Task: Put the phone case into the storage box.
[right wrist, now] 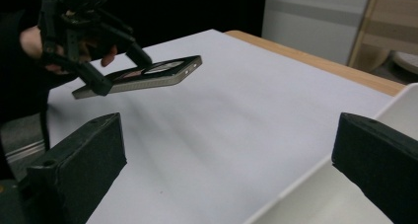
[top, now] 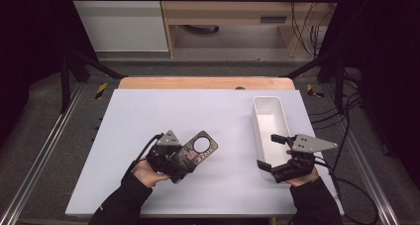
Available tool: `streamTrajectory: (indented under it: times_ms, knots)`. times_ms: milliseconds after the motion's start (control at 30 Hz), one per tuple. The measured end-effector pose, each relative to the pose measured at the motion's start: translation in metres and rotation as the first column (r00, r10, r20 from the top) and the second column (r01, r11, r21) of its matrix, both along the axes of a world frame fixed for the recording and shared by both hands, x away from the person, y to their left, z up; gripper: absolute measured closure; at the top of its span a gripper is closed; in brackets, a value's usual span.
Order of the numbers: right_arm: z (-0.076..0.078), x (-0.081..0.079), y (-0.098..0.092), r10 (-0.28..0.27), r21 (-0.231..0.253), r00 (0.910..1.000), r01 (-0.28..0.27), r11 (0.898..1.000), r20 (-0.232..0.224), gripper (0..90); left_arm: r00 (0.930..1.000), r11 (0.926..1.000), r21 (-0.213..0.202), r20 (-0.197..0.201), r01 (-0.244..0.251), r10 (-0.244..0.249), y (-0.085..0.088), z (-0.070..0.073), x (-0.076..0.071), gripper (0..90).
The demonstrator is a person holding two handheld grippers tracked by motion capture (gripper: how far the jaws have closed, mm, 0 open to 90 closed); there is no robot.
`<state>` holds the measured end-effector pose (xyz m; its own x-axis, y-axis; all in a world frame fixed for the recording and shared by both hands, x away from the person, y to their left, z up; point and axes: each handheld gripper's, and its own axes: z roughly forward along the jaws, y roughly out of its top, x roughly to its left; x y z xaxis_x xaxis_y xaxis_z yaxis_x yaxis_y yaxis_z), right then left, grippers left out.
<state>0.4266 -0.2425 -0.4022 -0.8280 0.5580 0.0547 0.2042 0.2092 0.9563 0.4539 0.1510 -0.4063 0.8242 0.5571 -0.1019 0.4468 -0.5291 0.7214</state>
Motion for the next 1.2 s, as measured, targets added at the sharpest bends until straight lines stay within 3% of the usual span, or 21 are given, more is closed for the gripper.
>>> streamTrajectory:
  times_ms: [367, 500, 733, 767, 933, 1200]
  knots:
    - [0.011, -0.004, 0.029, 0.127, -0.088, 0.9919, -0.127, 0.988, -0.004, 0.1, 0.9978, 0.9978, -0.012, -0.008, 0.065, -0.065, 0.009, -0.005, -0.006, 11.7]
    - [0.011, -0.003, 0.036, 0.148, -0.112, 0.9889, -0.149, 0.983, -0.011, 0.1, 0.9961, 0.9961, -0.009, -0.002, 0.088, -0.088, 0.008, -0.004, -0.008, 11.7]
    - [0.009, -0.001, 0.052, 0.213, -0.161, 0.9764, -0.216, 0.963, -0.037, 0.1, 0.9916, 0.9912, -0.027, 0.009, 0.129, -0.129, 0.008, 0.0, -0.011, 11.7]
    - [0.008, 0.0, 0.057, 0.232, -0.18, 0.9717, -0.236, 0.955, -0.041, 0.1, 0.9895, 0.9891, -0.029, 0.01, 0.144, -0.144, 0.007, 0.001, -0.012, 11.7]
    - [0.007, 0.001, 0.067, 0.275, -0.214, 0.9594, -0.282, 0.935, -0.061, 0.1, 0.9841, 0.9834, -0.038, 0.01, 0.177, -0.177, 0.006, 0.003, -0.013, 11.7]
    - [0.006, 0.002, 0.076, 0.323, -0.228, 0.9429, -0.333, 0.915, -0.082, 0.1, 0.9758, 0.9752, -0.032, 0.009, 0.219, -0.219, 0.003, 0.004, -0.015, 11.7]
